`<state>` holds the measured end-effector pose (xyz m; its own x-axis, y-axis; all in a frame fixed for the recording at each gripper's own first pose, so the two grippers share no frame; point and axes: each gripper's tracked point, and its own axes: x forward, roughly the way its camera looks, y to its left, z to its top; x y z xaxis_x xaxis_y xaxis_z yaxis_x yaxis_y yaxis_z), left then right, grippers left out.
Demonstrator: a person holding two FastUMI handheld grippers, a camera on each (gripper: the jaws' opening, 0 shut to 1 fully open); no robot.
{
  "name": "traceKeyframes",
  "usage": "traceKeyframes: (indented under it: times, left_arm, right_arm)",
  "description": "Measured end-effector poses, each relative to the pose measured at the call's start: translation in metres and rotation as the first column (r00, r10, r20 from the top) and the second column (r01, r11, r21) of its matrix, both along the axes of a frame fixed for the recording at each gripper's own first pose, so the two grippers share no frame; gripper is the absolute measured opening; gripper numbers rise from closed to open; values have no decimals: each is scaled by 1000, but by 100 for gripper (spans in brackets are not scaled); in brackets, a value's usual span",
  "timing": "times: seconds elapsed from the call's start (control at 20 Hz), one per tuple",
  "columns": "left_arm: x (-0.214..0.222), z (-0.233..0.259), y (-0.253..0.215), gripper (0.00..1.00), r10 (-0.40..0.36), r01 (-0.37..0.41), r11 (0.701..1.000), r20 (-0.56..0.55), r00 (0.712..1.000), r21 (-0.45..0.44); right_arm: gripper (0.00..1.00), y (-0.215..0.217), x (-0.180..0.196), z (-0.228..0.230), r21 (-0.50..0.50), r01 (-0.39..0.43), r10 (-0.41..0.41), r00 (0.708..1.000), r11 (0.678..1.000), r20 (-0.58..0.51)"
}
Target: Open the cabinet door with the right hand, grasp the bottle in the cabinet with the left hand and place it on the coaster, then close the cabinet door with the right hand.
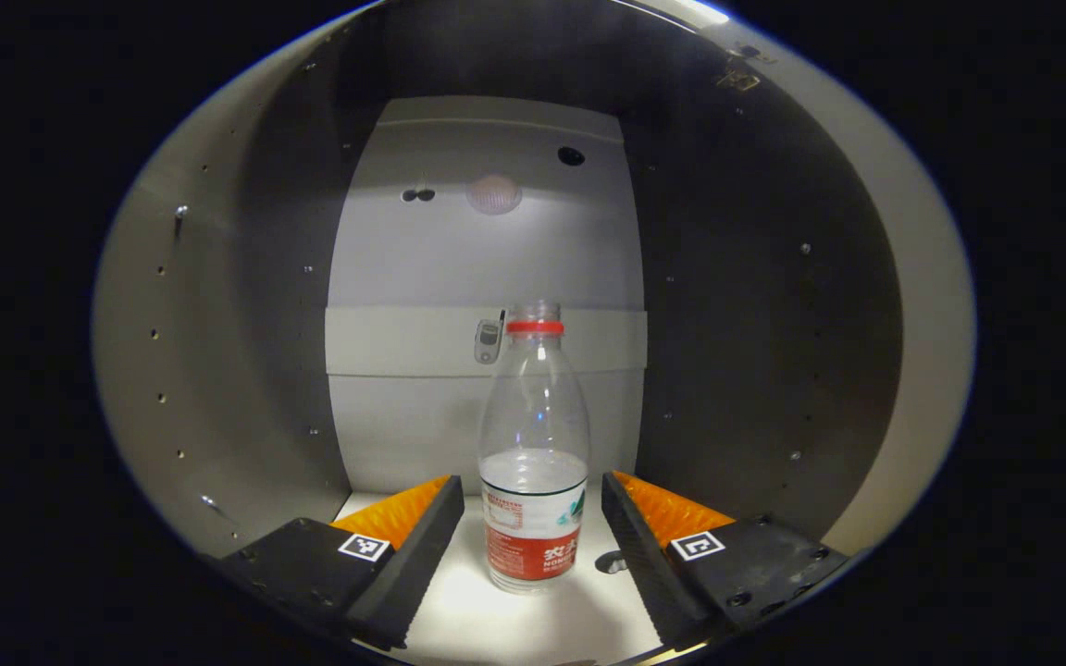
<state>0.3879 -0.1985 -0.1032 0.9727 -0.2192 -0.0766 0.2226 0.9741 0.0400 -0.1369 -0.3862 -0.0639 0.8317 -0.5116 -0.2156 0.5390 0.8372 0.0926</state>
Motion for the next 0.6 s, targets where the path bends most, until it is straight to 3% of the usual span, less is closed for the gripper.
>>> traceKeyframes:
  times: [0.25, 0.45, 0.55, 0.6]
  left_arm:
    - [25, -14, -3, 94, 14, -14, 1000, -22, 1000, 3]
    - [41, -15, 3, 94, 42, -42, 999, -15, 999, -3]
    - [39, -15, 4, 77, 51, -52, 998, -25, 998, -23]
    - [33, -15, 5, 76, 45, -46, 999, -33, 998, -29]
  right_arm:
    - [95, -5, 14, 8, 37, -14, 12, 999, 999, 49]
    - [95, -14, 8, 13, 60, 23, -27, 997, 998, 75]
    - [95, -13, 4, 19, 69, 22, -29, 995, 997, 94]
    - [95, -9, 4, 21, 75, 14, -22, 995, 997, 102]
